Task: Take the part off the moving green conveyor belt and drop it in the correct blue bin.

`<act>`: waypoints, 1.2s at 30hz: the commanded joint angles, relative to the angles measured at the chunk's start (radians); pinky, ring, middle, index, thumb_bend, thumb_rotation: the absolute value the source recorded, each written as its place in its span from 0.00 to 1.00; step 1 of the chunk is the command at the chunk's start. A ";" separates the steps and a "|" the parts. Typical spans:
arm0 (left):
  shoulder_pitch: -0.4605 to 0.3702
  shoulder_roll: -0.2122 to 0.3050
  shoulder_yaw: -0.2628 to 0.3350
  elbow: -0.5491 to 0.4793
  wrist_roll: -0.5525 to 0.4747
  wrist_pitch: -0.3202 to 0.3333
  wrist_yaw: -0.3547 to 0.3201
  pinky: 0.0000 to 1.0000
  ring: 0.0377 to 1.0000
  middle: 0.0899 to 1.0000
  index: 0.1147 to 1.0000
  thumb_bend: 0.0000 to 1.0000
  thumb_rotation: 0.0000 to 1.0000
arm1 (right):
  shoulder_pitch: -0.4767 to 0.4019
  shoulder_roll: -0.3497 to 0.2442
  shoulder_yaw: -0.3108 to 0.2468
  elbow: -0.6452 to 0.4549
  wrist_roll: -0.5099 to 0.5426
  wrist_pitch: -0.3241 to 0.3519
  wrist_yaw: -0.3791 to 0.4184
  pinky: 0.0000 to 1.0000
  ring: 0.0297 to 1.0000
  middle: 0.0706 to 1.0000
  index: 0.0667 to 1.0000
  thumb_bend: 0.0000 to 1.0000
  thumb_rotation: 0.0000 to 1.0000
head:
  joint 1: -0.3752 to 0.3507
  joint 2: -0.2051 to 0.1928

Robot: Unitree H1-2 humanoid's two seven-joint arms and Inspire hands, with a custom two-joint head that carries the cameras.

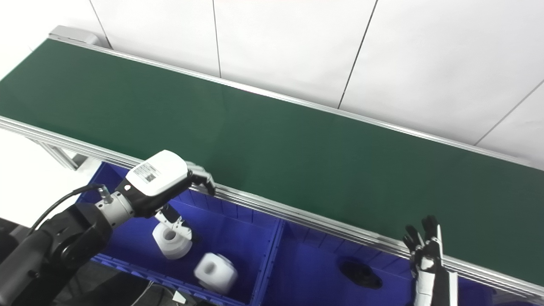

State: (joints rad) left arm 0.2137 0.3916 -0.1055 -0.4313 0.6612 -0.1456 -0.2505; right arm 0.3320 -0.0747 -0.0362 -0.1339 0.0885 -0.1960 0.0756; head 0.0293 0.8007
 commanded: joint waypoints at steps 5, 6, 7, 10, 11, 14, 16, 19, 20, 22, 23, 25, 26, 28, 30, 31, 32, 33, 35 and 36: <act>0.108 -0.293 0.064 -0.066 -0.487 0.090 0.133 0.69 0.76 0.80 0.75 0.77 0.62 | -0.005 0.066 0.052 -0.034 -0.119 -0.009 -0.045 0.86 0.92 0.99 1.00 0.81 0.98 | -0.211 0.001; 0.119 -0.337 0.070 -0.062 -0.554 0.138 0.134 0.72 0.79 0.82 0.79 0.74 0.66 | -0.007 0.080 0.062 -0.029 -0.135 -0.013 -0.054 0.86 0.92 0.99 1.00 0.80 0.98 | -0.245 0.000; 0.122 -0.370 0.075 -0.054 -0.608 0.182 0.132 0.79 0.83 0.87 0.83 0.72 0.68 | -0.009 0.095 0.070 -0.022 -0.149 -0.017 -0.064 0.86 0.92 0.99 1.00 0.80 0.97 | -0.281 -0.002; 0.107 -0.393 0.090 0.029 -0.656 0.203 0.118 0.94 0.94 0.97 0.94 0.67 0.76 | -0.017 0.145 0.101 0.008 -0.205 -0.032 -0.100 0.85 0.92 0.99 0.99 0.79 0.97 | -0.410 -0.008; 0.102 -0.389 0.094 0.053 -0.649 0.192 0.118 0.95 0.96 0.99 0.97 0.67 0.78 | -0.020 0.155 0.107 0.016 -0.218 -0.034 -0.108 0.85 0.92 0.99 0.99 0.80 0.97 | -0.410 -0.008; 0.077 -0.337 0.090 0.211 -0.563 0.046 0.137 0.98 0.99 1.00 0.99 0.67 0.81 | -0.035 0.182 0.127 0.060 -0.265 -0.044 -0.136 0.86 0.93 1.00 1.00 0.78 0.99 | -0.530 -0.008; 0.062 -0.306 0.089 0.273 -0.549 -0.008 0.140 1.00 1.00 1.00 1.00 0.68 0.80 | -0.046 0.197 0.134 0.084 -0.283 -0.051 -0.153 0.86 0.93 1.00 1.00 0.79 0.98 | -0.575 -0.008; 0.048 -0.274 0.086 0.314 -0.544 -0.032 0.138 1.00 0.98 1.00 1.00 0.73 0.81 | -0.060 0.211 0.142 0.110 -0.305 -0.060 -0.181 0.86 0.93 1.00 1.00 0.80 0.98 | -0.604 -0.006; 0.044 -0.265 0.084 0.326 -0.544 -0.039 0.137 1.00 0.98 1.00 1.00 0.75 0.81 | -0.064 0.212 0.145 0.115 -0.314 -0.058 -0.190 0.86 0.92 1.00 1.00 0.80 0.98 | -0.618 -0.002; 0.039 -0.254 0.080 0.342 -0.548 -0.049 0.134 1.00 0.98 1.00 1.00 0.76 0.81 | -0.069 0.214 0.149 0.117 -0.326 -0.052 -0.202 0.85 0.92 1.00 1.00 0.81 0.98 | -0.622 0.001; 0.037 -0.250 0.078 0.347 -0.551 -0.051 0.132 1.00 0.98 1.00 1.00 0.77 0.80 | -0.070 0.214 0.151 0.117 -0.330 -0.048 -0.206 0.84 0.92 1.00 0.99 0.81 0.98 | -0.622 0.001; 0.035 -0.249 0.076 0.351 -0.556 -0.048 0.131 0.99 0.98 1.00 1.00 0.79 0.80 | -0.073 0.212 0.153 0.115 -0.330 -0.042 -0.209 0.84 0.92 1.00 0.99 0.83 0.98 | -0.619 0.005; 0.036 -0.249 0.073 0.348 -0.553 -0.043 0.131 0.99 0.98 1.00 1.00 0.79 0.80 | -0.073 0.209 0.153 0.113 -0.330 -0.040 -0.207 0.84 0.92 1.00 0.99 0.83 0.98 | -0.610 0.009; 0.037 -0.252 0.068 0.337 -0.544 -0.032 0.134 0.99 0.97 1.00 1.00 0.80 0.81 | -0.073 0.203 0.152 0.107 -0.329 -0.039 -0.206 0.83 0.92 1.00 0.99 0.82 0.98 | -0.599 0.014; 0.038 -0.256 0.063 0.323 -0.534 -0.021 0.137 0.99 0.98 1.00 1.00 0.80 0.82 | -0.073 0.200 0.149 0.103 -0.326 -0.038 -0.205 0.83 0.91 1.00 0.99 0.82 0.98 | -0.597 0.018; 0.038 -0.258 0.062 0.317 -0.530 -0.017 0.139 0.99 0.97 1.00 1.00 0.79 0.82 | -0.072 0.199 0.148 0.101 -0.325 -0.037 -0.205 0.83 0.91 0.99 0.99 0.81 0.98 | -0.597 0.018; 0.038 -0.261 0.060 0.307 -0.529 -0.010 0.140 0.99 0.97 1.00 1.00 0.79 0.82 | -0.071 0.199 0.146 0.098 -0.324 -0.035 -0.205 0.83 0.91 0.99 0.99 0.80 0.98 | -0.596 0.023; 0.038 -0.264 0.059 0.300 -0.527 -0.005 0.140 1.00 0.98 1.00 1.00 0.78 0.81 | -0.070 0.198 0.145 0.096 -0.324 -0.033 -0.205 0.82 0.91 0.99 0.99 0.80 0.97 | -0.596 0.023; 0.036 -0.270 0.058 0.288 -0.523 0.005 0.143 1.00 0.99 1.00 1.00 0.77 0.81 | -0.071 0.197 0.140 0.095 -0.317 -0.028 -0.204 0.83 0.91 0.99 0.98 0.80 0.96 | -0.601 0.029; 0.034 -0.272 0.058 0.285 -0.522 0.008 0.143 1.00 0.99 1.00 1.00 0.77 0.81 | -0.073 0.197 0.138 0.097 -0.318 -0.026 -0.206 0.83 0.90 0.99 0.98 0.80 0.95 | -0.612 0.032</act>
State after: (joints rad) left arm 0.2596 0.1194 -0.0481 -0.1119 0.1364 -0.1331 -0.1227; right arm 0.2652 0.1196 0.1029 -0.0025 -0.2323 -0.2066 -0.1198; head -0.5843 0.8329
